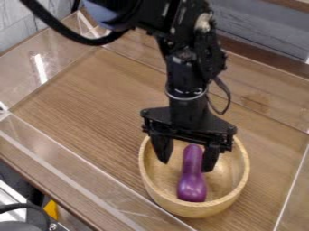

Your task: Remove the purple eggplant from inside the brown bowl and put it on the table

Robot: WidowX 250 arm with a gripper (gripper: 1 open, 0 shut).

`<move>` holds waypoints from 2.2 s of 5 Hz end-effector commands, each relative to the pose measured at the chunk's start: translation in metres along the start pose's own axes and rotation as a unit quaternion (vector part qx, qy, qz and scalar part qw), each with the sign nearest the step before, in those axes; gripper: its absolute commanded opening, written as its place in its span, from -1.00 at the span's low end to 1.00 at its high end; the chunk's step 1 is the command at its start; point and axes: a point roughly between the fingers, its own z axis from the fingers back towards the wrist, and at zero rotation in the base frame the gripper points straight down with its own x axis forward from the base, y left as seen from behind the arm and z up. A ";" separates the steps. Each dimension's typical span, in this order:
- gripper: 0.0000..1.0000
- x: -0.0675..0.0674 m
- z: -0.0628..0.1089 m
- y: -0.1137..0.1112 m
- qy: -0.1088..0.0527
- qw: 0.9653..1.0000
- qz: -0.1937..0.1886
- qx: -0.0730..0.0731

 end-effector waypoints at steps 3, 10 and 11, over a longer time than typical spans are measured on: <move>1.00 0.005 -0.014 -0.009 -0.047 0.999 -0.001 -0.011; -1.00 0.013 0.002 0.001 -0.057 0.998 0.038 -0.001; -1.00 0.017 0.008 0.003 -0.060 0.997 0.048 -0.002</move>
